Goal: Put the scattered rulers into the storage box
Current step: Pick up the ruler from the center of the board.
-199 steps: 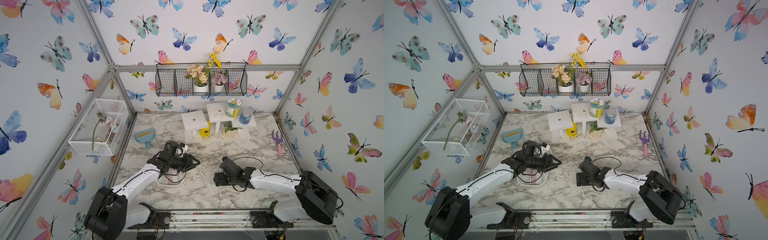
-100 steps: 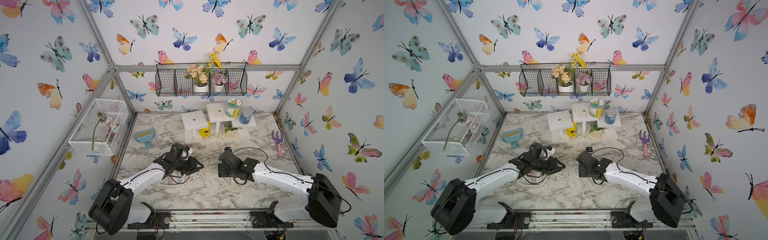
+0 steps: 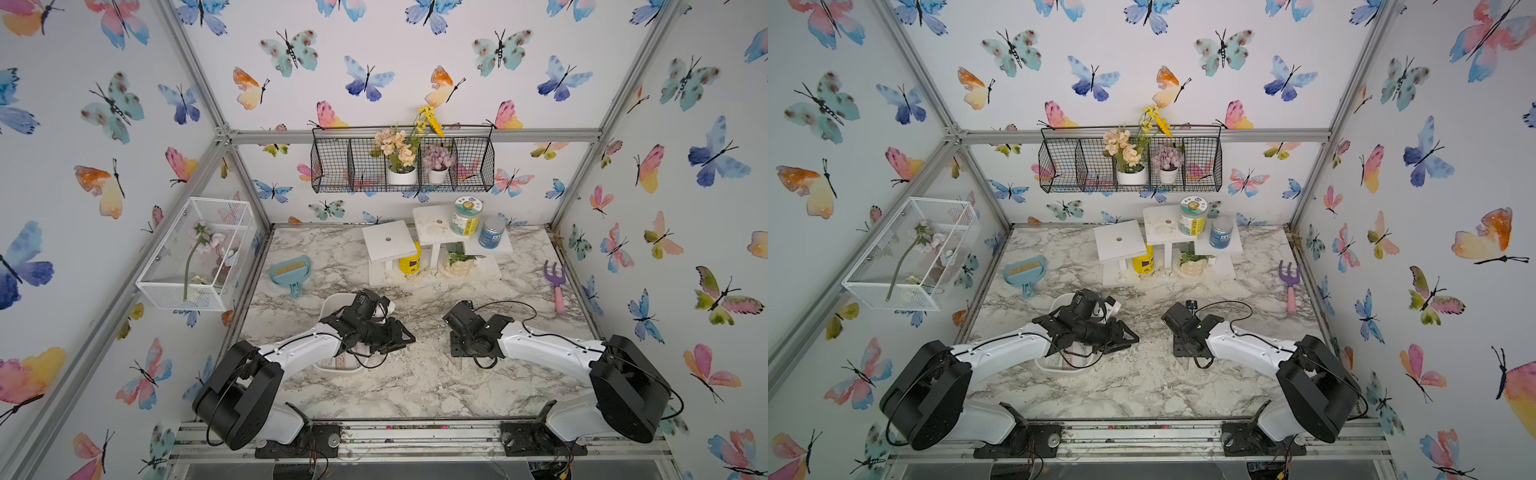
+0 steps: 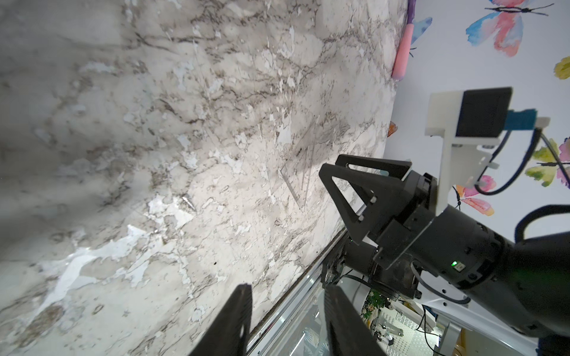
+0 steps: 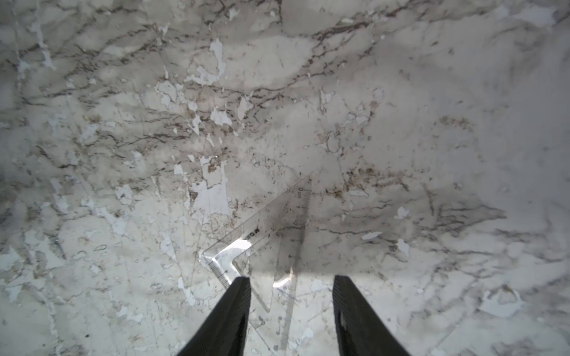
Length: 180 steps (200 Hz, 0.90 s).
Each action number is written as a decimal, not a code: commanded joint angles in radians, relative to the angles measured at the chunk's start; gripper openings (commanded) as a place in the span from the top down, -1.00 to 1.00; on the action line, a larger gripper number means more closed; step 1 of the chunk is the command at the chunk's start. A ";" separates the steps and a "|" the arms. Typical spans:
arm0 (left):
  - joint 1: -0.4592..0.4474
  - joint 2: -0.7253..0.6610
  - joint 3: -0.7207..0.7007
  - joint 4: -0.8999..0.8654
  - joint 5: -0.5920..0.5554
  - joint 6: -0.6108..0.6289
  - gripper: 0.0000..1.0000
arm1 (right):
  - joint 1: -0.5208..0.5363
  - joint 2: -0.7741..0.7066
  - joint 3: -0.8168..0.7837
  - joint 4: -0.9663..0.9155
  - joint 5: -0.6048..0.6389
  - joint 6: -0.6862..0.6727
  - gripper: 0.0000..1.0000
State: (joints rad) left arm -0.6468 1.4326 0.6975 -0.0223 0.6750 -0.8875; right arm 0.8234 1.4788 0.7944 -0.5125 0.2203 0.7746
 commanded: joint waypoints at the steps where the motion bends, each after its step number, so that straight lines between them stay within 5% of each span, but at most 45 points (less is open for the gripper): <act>1: -0.022 0.017 0.019 0.036 -0.039 -0.013 0.13 | -0.010 0.033 -0.004 0.032 -0.040 0.000 0.12; 180: -0.045 0.048 0.028 0.058 -0.031 -0.011 0.14 | -0.023 0.089 -0.044 0.063 -0.083 0.058 0.45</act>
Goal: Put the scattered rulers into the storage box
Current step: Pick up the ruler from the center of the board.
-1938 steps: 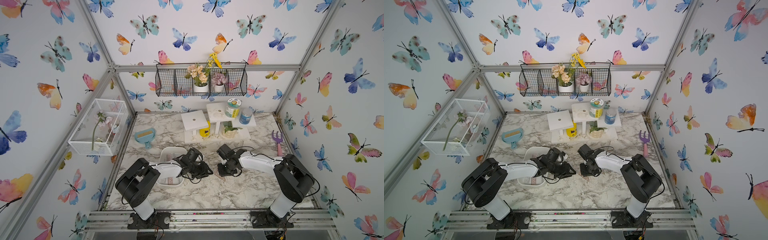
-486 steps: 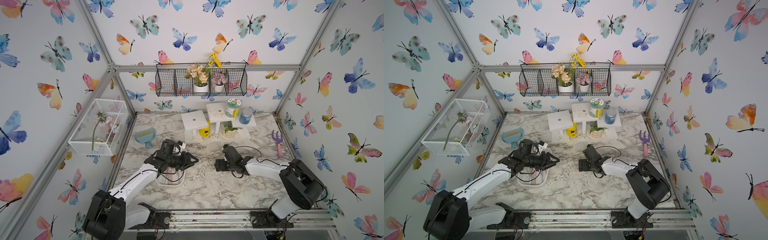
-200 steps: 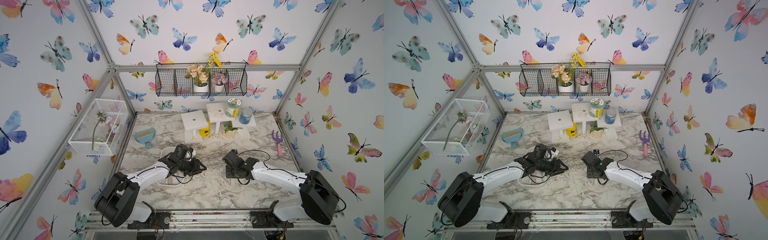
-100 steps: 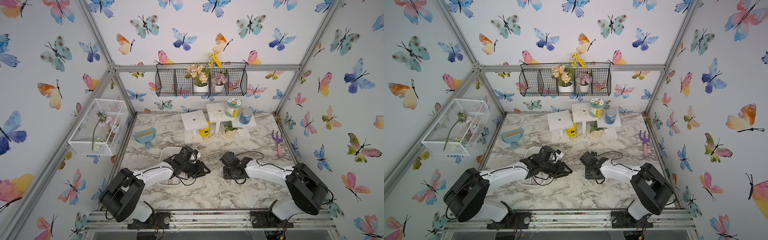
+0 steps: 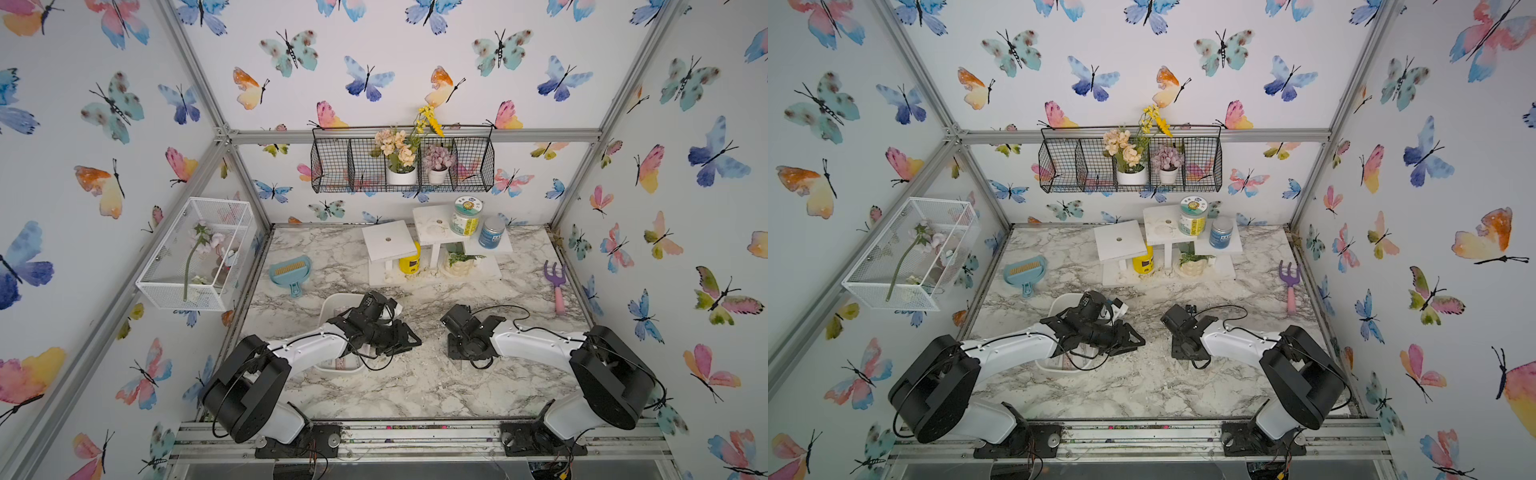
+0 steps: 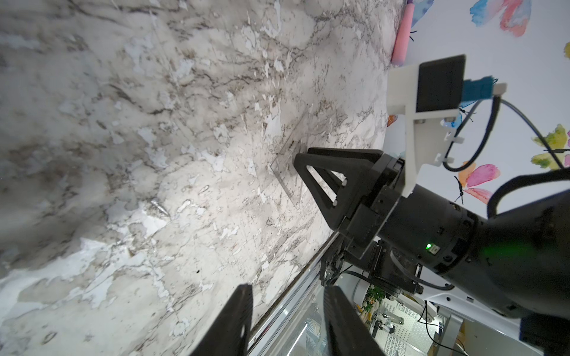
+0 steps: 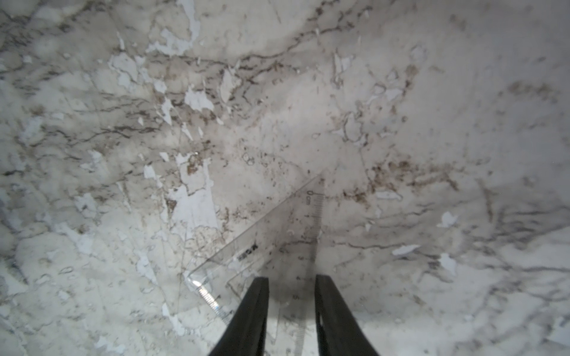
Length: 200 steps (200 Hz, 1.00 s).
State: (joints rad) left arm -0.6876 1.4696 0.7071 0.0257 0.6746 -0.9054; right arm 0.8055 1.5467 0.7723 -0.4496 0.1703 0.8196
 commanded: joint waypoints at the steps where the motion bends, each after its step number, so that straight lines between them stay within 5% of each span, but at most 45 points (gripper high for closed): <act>1: -0.003 0.011 0.019 0.010 -0.030 0.007 0.14 | -0.005 0.021 -0.022 0.000 -0.033 0.013 0.45; 200: -0.080 0.272 0.088 0.236 0.000 -0.099 0.15 | -0.006 0.001 -0.112 0.075 -0.101 0.027 0.77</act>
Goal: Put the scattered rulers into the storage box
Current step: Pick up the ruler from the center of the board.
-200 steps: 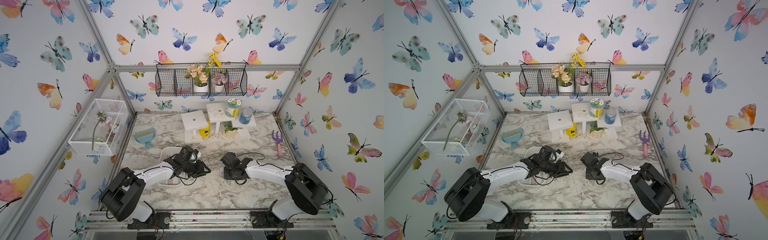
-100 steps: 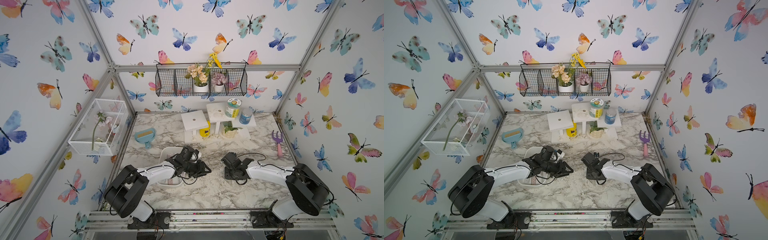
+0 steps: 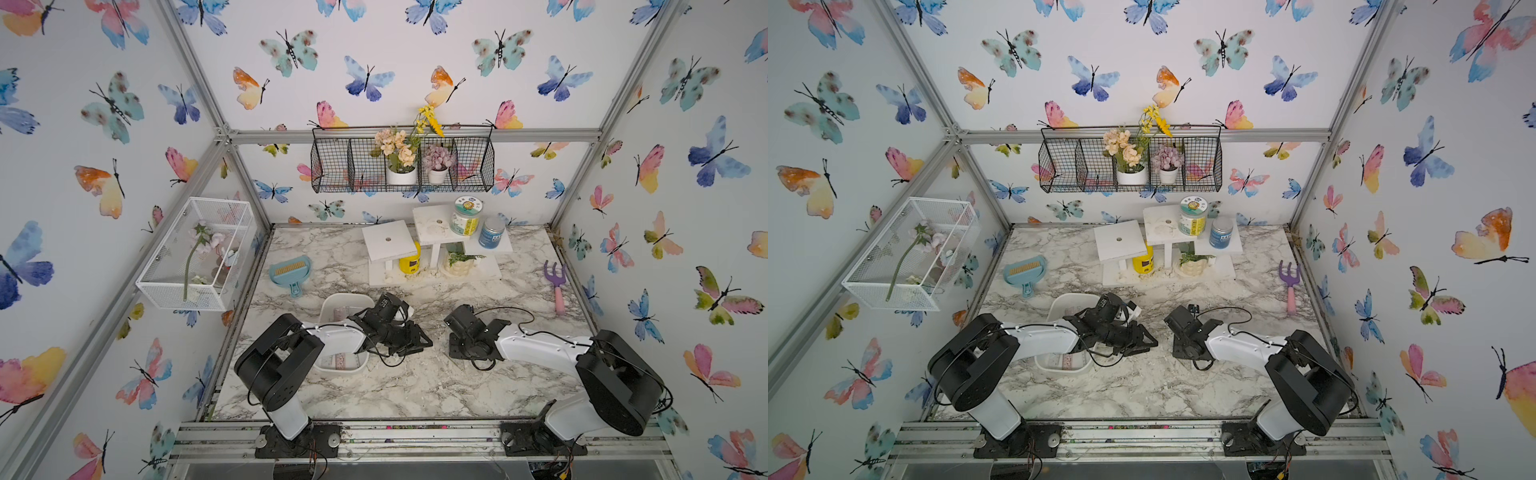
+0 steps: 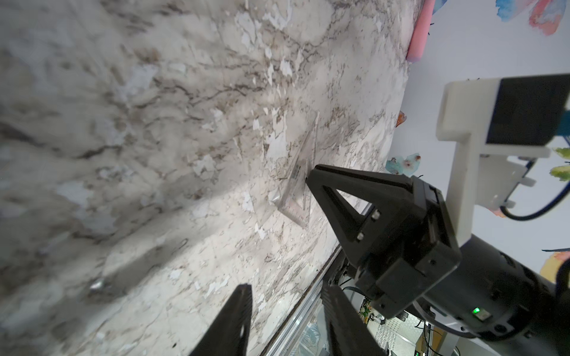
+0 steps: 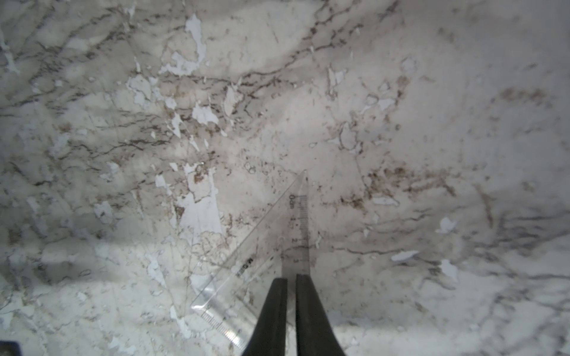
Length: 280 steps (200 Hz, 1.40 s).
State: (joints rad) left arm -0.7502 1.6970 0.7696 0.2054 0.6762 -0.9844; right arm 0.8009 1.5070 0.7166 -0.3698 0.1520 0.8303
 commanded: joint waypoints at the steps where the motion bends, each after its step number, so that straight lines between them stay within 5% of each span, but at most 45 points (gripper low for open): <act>1: -0.018 0.047 0.027 0.057 -0.001 -0.021 0.15 | -0.001 0.041 -0.057 -0.004 -0.083 0.016 0.77; 178: -0.136 0.215 0.172 -0.040 -0.182 0.038 0.23 | -0.051 -0.002 -0.186 0.099 -0.156 0.029 0.79; 280: -0.172 0.254 0.183 0.040 -0.163 -0.020 0.40 | -0.068 -0.016 -0.215 0.124 -0.181 0.027 0.80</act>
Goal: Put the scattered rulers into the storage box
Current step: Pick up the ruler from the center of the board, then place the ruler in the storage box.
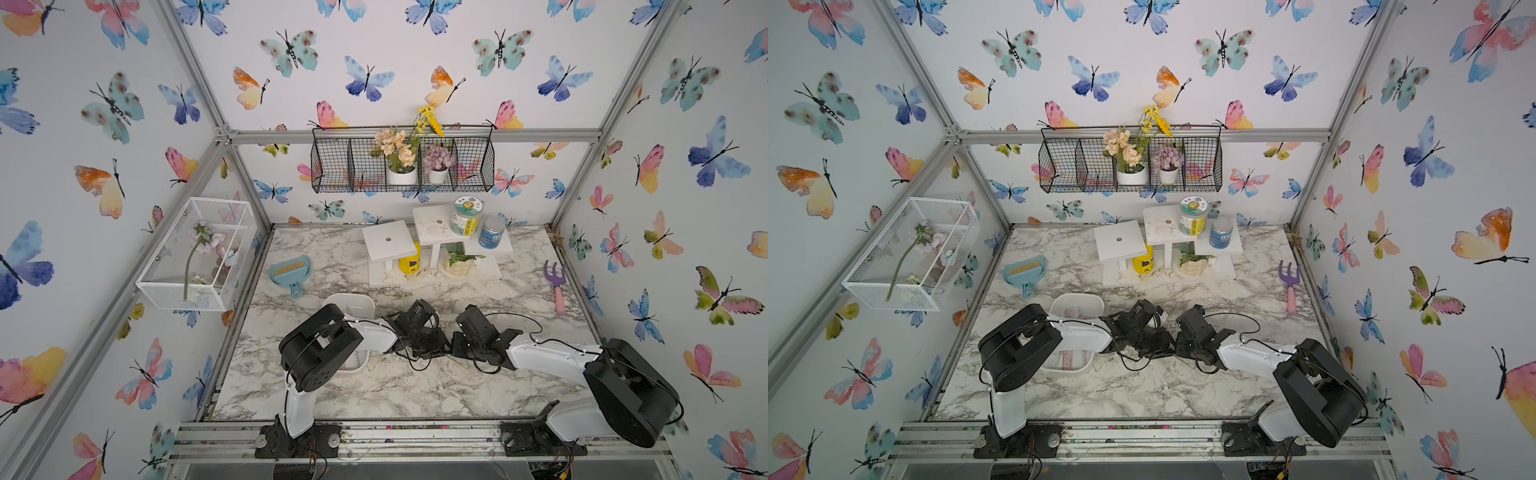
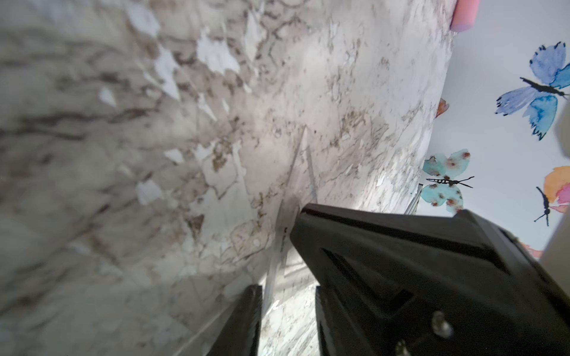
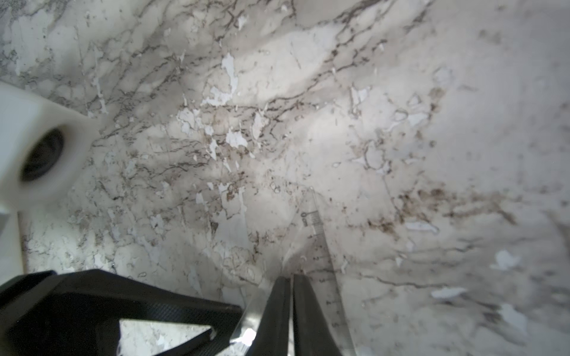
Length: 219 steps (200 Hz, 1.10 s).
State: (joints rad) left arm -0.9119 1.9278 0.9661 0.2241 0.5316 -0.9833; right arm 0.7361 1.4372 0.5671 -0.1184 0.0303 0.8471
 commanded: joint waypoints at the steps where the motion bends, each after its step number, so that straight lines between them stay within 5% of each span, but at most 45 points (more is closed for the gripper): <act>1: -0.010 0.023 -0.014 0.022 -0.018 -0.022 0.41 | -0.003 0.053 -0.065 -0.128 -0.059 0.010 0.80; 115: 0.004 0.014 -0.061 0.193 0.072 -0.162 1.00 | -0.023 -0.089 0.032 -0.246 -0.032 -0.002 0.79; 171: 0.008 -0.012 -0.031 0.134 0.087 -0.138 1.00 | -0.028 -0.191 0.246 -0.407 0.083 -0.047 0.42; 219: 0.050 -0.130 0.016 -0.046 0.085 -0.031 1.00 | -0.044 -0.222 0.420 -0.532 0.169 -0.111 0.32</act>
State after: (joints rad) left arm -0.8921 1.8977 0.9398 0.3080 0.5900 -1.1046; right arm 0.7040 1.2285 0.9329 -0.5297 0.1181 0.7834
